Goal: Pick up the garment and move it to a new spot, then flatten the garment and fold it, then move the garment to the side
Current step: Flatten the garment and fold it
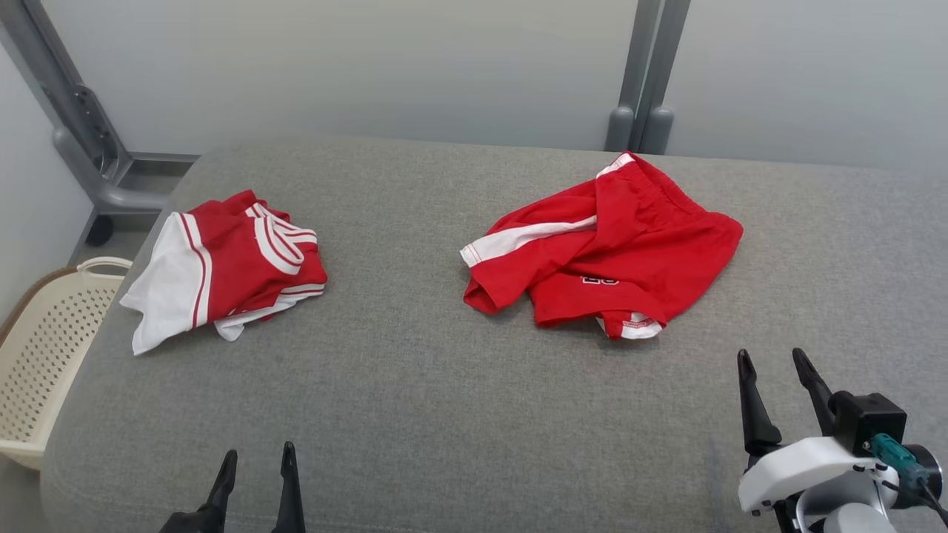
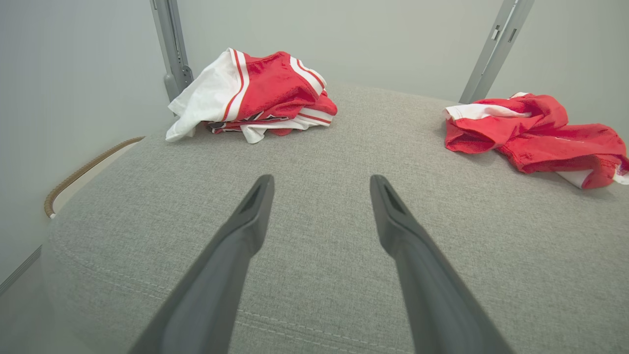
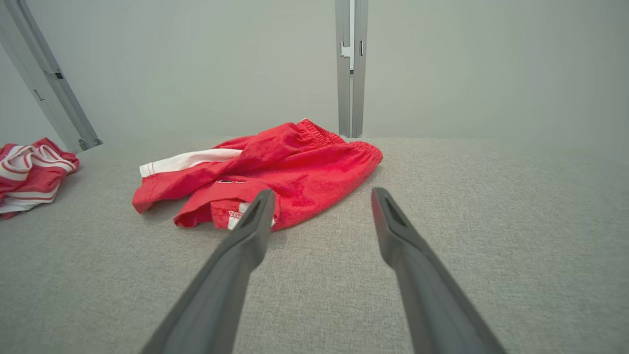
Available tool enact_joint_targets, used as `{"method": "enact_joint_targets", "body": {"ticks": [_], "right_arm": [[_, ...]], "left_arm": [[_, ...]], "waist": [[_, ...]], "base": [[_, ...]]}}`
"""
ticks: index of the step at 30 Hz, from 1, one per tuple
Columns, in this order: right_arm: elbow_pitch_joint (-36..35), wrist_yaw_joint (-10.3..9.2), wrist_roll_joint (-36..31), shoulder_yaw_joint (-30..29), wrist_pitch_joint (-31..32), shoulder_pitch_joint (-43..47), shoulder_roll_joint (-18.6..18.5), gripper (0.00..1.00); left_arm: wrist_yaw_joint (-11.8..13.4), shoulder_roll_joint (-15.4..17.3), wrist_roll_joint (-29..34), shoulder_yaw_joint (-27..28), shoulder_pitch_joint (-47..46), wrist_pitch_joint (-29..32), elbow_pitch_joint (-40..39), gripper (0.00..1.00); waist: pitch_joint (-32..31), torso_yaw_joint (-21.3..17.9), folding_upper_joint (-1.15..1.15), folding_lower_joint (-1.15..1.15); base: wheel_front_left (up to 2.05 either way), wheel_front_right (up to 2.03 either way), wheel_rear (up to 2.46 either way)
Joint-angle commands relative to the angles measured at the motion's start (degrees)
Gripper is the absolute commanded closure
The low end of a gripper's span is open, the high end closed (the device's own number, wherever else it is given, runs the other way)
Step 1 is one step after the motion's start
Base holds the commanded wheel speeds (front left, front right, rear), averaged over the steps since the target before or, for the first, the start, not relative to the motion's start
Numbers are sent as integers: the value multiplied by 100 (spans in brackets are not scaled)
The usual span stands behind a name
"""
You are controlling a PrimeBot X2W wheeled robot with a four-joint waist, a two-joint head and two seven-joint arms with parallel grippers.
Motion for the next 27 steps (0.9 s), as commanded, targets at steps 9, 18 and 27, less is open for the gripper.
{"method": "enact_joint_targets", "body": {"ticks": [9,18,27], "right_arm": [[-182,-2,183,-11,-67,485,-8,0],[-272,-2,253,60,-66,434,-8,0],[-301,-2,245,128,-46,432,-8,0]], "left_arm": [[105,75,-116,67,224,45,-48,0],[144,109,-176,53,219,45,-99,0],[108,159,-172,-12,183,66,-99,0]], "waist": [[-173,-261,0,0],[-152,-414,0,0],[-133,-489,0,0]], "base": [[0,0,0],[0,0,0],[0,0,0]]}}
